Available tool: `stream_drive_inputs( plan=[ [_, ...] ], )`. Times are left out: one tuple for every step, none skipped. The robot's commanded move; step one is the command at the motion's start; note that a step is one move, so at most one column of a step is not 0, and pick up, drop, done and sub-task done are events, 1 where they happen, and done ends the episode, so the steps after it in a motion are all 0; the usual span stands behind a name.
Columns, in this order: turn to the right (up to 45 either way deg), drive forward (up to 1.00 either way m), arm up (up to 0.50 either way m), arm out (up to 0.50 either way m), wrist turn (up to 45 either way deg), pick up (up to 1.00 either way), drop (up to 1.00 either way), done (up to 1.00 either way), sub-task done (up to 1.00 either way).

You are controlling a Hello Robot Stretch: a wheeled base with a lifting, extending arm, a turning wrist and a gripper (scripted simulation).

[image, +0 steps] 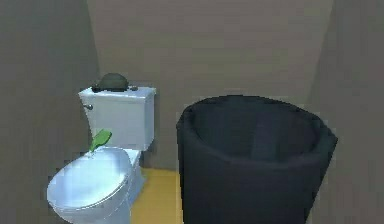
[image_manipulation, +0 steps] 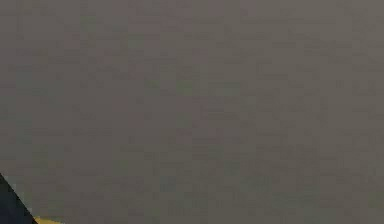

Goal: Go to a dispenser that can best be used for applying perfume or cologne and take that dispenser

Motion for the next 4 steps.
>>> stream_drive_inputs(
  plan=[
    [-45.0, 0.00, 0.00, 0.00, 0.0, 0.00, 0.00, 0.00, 0.00],
    [-9.0, 0.00, 0.00, 0.00, 0.0, 0.00, 0.00, 0.00, 0.00],
    [0.0, 0.30, 0.00, 0.00, 0.0, 0.00, 0.00, 0.00, 0.00],
    [45.0, 0.00, 0.00, 0.00, 0.0, 0.00, 0.00, 0.00, 0.00]
  ],
)
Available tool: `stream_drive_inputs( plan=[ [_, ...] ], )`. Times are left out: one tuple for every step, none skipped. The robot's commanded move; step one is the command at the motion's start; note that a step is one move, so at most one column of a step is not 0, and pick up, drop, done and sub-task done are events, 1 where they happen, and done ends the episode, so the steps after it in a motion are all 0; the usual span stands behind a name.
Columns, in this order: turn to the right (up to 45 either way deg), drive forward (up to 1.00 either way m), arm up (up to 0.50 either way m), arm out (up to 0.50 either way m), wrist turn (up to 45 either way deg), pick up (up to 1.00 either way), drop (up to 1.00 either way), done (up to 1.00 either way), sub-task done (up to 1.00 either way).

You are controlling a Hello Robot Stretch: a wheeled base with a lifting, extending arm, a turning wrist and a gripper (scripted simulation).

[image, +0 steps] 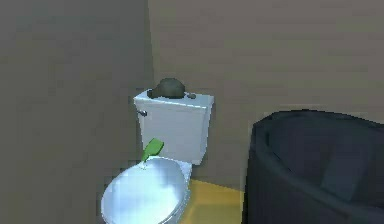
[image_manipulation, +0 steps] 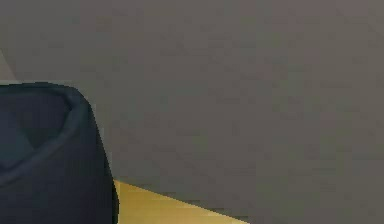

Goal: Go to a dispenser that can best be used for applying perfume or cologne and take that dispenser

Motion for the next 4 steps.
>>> stream_drive_inputs(
  plan=[
    [6.0, 0.00, 0.00, 0.00, 0.0, 0.00, 0.00, 0.00, 0.00],
    [0.0, 0.30, 0.00, 0.00, 0.0, 0.00, 0.00, 0.00, 0.00],
    [-45.0, 0.00, 0.00, 0.00, 0.0, 0.00, 0.00, 0.00, 0.00],
    [-45.0, 0.00, 0.00, 0.00, 0.0, 0.00, 0.00, 0.00, 0.00]
  ],
)
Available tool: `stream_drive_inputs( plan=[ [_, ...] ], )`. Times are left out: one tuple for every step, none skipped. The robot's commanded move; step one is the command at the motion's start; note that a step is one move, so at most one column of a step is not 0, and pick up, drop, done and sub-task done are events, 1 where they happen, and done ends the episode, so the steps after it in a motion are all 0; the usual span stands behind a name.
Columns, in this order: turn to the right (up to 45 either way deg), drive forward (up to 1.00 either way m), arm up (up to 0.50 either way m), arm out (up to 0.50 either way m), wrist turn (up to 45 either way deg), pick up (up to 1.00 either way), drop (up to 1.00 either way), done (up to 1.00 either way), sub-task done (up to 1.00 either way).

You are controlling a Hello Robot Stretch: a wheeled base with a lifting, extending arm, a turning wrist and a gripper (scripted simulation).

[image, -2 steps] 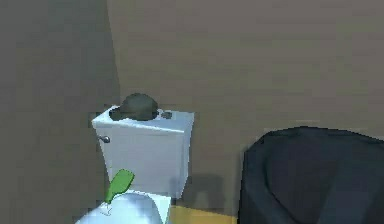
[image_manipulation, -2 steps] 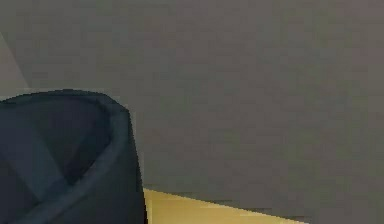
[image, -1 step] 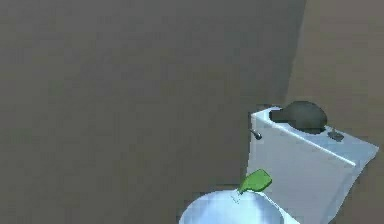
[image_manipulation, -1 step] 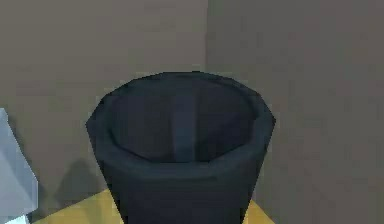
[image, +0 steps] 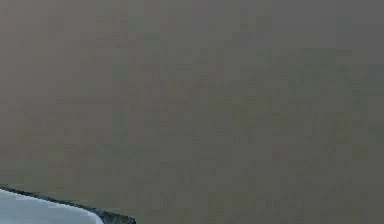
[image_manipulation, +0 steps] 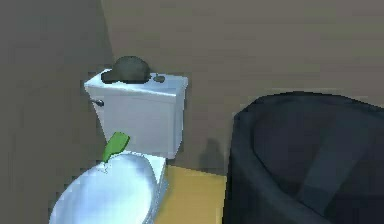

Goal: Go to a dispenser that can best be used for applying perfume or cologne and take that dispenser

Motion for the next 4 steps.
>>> stream_drive_inputs(
  plan=[
    [-18.0, 0.00, 0.00, 0.00, 0.0, 0.00, 0.00, 0.00, 0.00],
    [45.0, 0.00, 0.00, 0.00, 0.0, 0.00, 0.00, 0.00, 0.00],
    [45.0, 0.00, 0.00, 0.00, 0.0, 0.00, 0.00, 0.00, 0.00],
    [12.0, 0.00, 0.00, 0.00, 0.0, 0.00, 0.00, 0.00, 0.00]
  ],
)
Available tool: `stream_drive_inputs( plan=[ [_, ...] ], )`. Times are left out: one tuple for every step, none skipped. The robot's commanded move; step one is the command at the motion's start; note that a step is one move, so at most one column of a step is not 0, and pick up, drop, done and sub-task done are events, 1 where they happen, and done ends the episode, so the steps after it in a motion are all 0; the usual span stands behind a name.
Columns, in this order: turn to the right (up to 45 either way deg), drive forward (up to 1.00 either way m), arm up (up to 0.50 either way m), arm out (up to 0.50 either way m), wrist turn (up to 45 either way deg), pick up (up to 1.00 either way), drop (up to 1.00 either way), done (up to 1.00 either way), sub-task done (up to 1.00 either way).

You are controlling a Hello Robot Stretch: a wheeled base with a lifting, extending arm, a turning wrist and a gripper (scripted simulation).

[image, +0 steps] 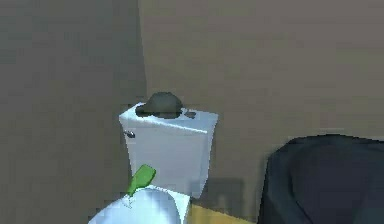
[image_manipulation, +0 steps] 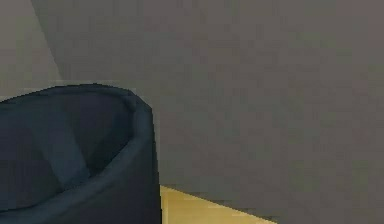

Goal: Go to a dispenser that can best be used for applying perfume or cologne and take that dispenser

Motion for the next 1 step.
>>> stream_drive_inputs(
  plan=[
    [0.0, 0.25, 0.00, 0.00, 0.0, 0.00, 0.00, 0.00, 0.00]
  ],
)
